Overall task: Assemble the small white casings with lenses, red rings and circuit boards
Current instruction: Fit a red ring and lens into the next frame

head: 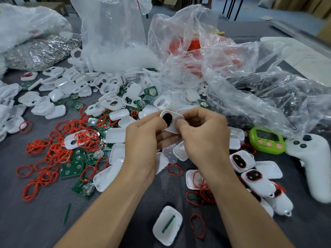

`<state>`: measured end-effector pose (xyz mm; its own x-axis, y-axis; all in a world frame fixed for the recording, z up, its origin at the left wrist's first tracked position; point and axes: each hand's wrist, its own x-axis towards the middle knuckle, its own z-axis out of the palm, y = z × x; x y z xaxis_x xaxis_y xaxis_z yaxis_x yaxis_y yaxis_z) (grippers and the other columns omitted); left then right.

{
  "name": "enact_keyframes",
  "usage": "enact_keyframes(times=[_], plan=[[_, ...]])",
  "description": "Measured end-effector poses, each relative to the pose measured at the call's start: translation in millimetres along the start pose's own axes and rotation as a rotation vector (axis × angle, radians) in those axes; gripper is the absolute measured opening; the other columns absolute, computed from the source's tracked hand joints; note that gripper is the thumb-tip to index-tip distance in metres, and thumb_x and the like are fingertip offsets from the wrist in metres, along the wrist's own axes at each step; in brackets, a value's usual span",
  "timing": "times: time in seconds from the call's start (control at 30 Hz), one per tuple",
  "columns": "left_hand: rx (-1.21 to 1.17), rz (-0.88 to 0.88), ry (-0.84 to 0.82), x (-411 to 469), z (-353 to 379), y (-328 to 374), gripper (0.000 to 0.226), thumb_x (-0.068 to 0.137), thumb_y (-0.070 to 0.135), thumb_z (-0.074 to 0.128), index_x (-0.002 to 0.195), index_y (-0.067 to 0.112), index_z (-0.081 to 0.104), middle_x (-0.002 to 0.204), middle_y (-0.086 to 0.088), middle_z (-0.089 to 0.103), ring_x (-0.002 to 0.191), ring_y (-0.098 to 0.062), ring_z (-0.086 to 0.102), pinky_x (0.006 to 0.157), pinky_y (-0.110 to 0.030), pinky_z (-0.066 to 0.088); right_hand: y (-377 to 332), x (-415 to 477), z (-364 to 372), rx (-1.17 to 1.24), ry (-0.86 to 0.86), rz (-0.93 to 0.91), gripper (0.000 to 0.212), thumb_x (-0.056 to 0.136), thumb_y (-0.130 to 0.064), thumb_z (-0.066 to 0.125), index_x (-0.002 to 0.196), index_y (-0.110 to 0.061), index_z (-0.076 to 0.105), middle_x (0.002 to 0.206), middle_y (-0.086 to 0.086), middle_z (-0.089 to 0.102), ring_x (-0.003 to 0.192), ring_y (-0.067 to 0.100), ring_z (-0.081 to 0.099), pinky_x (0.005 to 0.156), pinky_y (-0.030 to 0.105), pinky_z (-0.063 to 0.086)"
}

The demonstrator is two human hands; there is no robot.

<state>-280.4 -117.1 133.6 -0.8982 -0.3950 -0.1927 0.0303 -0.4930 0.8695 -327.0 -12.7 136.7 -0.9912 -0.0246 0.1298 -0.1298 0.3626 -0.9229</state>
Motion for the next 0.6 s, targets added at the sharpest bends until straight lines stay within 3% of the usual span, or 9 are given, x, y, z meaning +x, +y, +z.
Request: enact_keyframes(times=[0.1,0.17,0.23,0.37,0.47,0.6], plan=[[0.061,0.032,0.016,2.0,-2.4,-1.8,0.031,0.076,-0.011,0.055,0.099,-0.004,0.075,0.079,-0.02,0.074,0.067,-0.028,0.073,0.06,-0.028,0.059,1.7,1.4,-0.5,0.067,-0.03,0.048,0.009,0.079,-0.024,0.081,0.072,-0.026,0.075,0.068,-0.014,0.073,0.064,0.004,0.07,0.063,0.027,0.057],[0.108,0.033,0.049,3.4,-3.6,-2.1,0.039,0.065,-0.002,0.064,0.102,0.003,0.078,0.088,-0.026,0.075,0.073,-0.031,0.074,0.063,-0.031,0.06,1.6,2.6,-0.1,0.169,-0.049,0.103,0.006,0.074,-0.024,0.082,0.071,-0.025,0.077,0.064,-0.009,0.073,0.06,0.008,0.069,0.061,0.032,0.057],[0.186,0.041,0.09,5.4,-4.9,-3.3,0.045,0.06,0.006,0.068,0.103,0.012,0.08,0.087,-0.025,0.075,0.069,-0.029,0.068,0.063,-0.032,0.058,0.9,3.2,0.3,0.262,-0.053,0.16,0.006,0.068,-0.025,0.081,0.069,-0.029,0.077,0.058,-0.006,0.07,0.051,0.009,0.061,0.055,0.029,0.049],[0.2,0.068,0.068,5.9,-4.0,-4.2,0.037,0.068,0.009,0.076,0.104,0.013,0.08,0.074,-0.02,0.065,0.068,-0.026,0.053,0.065,-0.036,0.048,2.3,4.1,0.5,0.352,-0.055,0.259,0.01,0.073,-0.016,0.082,0.066,-0.02,0.076,0.056,-0.003,0.066,0.05,0.011,0.055,0.053,0.027,0.044],[0.217,0.116,0.085,4.1,-2.8,-3.6,0.029,0.076,0.007,0.08,0.104,0.015,0.08,0.074,-0.028,0.068,0.065,-0.024,0.057,0.063,-0.033,0.05,2.4,3.8,-0.1,0.349,-0.074,0.278,0.009,0.073,-0.017,0.082,0.068,-0.015,0.076,0.056,-0.001,0.067,0.049,0.012,0.055,0.052,0.026,0.044],[0.263,0.172,0.133,3.8,-3.6,-2.9,0.028,0.08,0.012,0.084,0.106,0.02,0.079,0.074,-0.023,0.072,0.066,-0.021,0.063,0.066,-0.034,0.057,-0.4,1.9,-1.6,0.318,-0.132,0.247,0.015,0.067,-0.029,0.08,0.065,-0.016,0.074,0.057,-0.001,0.068,0.047,0.012,0.058,0.049,0.023,0.044]])
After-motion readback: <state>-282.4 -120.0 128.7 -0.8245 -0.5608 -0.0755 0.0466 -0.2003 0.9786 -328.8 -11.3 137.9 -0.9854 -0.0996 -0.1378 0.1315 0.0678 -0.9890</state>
